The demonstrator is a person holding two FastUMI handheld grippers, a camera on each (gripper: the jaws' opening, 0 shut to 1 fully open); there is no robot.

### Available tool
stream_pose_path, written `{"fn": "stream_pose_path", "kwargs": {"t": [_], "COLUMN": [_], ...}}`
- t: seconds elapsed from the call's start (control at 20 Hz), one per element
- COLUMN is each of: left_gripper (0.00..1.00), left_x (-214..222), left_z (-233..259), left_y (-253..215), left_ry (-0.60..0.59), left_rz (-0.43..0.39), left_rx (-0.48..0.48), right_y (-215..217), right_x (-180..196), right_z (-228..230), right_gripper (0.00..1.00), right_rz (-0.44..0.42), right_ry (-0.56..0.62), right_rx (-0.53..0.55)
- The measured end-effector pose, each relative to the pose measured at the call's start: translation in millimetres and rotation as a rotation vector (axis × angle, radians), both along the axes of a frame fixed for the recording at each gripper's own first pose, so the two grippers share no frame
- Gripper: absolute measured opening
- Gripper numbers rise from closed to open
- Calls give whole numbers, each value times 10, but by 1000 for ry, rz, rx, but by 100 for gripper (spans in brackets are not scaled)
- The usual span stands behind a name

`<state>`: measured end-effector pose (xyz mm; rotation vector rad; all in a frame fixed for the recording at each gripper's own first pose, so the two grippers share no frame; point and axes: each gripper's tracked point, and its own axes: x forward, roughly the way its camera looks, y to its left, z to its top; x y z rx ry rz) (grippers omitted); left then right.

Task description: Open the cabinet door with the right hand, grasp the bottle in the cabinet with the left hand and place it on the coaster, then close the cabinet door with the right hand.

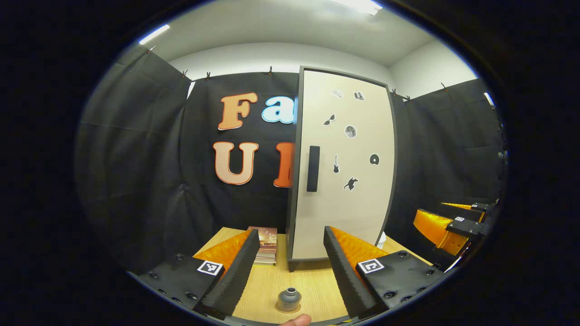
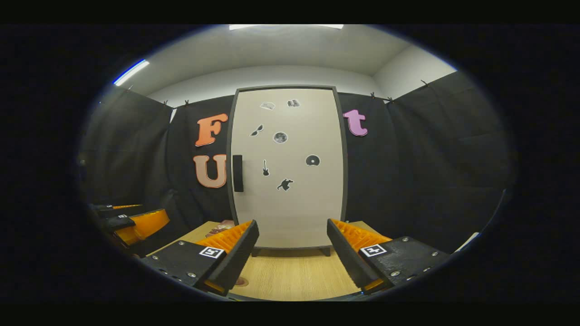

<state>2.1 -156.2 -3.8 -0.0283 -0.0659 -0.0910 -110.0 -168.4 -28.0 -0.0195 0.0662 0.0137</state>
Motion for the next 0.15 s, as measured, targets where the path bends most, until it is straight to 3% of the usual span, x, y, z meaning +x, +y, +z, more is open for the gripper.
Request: {"fn": "stream_pose_path", "kwargs": {"t": [0.15], "left_gripper": [93], "left_x": [-94], "left_z": [31], "left_y": [-67], "left_ry": [-9], "left_rz": [-12], "left_rx": [1], "right_y": [-25], "right_x": [-152], "right_z": [57], "right_gripper": [94], "right_rz": [-4], "right_ry": [-11], "right_rx": [5]}}
